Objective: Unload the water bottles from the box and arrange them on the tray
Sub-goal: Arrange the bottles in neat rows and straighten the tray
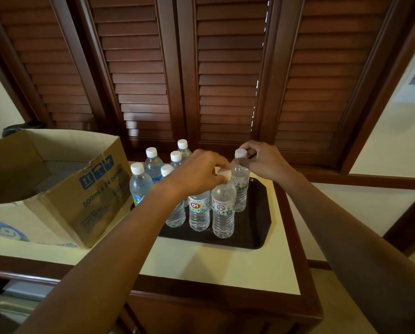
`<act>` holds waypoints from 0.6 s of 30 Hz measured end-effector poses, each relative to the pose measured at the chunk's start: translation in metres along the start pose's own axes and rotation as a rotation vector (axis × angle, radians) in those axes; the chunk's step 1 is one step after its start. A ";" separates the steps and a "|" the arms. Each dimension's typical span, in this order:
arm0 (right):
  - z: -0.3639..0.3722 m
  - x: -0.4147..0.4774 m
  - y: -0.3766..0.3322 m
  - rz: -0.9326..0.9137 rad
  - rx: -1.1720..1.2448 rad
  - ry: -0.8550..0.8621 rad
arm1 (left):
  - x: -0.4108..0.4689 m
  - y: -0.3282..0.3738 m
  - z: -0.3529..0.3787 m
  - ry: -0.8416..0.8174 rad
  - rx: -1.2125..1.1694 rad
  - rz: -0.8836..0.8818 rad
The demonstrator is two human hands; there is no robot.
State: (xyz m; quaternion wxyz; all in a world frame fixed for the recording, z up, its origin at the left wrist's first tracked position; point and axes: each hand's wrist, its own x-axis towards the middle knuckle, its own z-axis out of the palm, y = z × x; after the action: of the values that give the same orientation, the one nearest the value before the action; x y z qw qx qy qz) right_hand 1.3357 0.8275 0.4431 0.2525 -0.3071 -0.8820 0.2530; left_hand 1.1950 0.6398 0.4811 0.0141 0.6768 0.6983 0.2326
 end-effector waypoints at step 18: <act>0.007 0.009 -0.009 -0.074 0.075 -0.100 | 0.002 0.004 0.005 0.055 -0.053 -0.055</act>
State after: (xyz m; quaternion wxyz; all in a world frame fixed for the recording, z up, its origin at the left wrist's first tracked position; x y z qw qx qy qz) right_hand 1.3212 0.8255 0.4459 0.2288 -0.2516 -0.8941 0.2913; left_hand 1.2006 0.6431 0.4784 0.0194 0.6500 0.7104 0.2691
